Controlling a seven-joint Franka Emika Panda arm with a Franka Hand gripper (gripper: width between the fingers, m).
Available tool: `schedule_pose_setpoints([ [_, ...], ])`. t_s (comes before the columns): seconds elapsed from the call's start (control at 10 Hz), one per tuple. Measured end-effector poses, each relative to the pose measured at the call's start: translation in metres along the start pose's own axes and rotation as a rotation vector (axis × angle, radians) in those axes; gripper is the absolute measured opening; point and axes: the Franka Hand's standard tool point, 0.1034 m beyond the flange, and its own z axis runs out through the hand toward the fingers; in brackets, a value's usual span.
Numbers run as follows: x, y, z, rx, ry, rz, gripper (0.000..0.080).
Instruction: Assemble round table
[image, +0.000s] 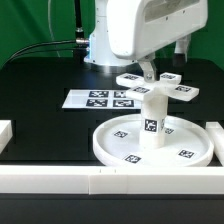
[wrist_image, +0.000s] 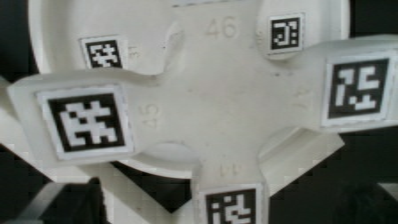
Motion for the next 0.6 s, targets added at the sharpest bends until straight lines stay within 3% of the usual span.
schedule_pose_setpoints([
  [0.3, 0.0024, 0.0039, -0.0019, -0.020, -0.022, -0.269, 0.0648],
  [0.6, -0.0007, 0.0054, -0.0016, -0.018, -0.024, -0.420, 0.0648],
])
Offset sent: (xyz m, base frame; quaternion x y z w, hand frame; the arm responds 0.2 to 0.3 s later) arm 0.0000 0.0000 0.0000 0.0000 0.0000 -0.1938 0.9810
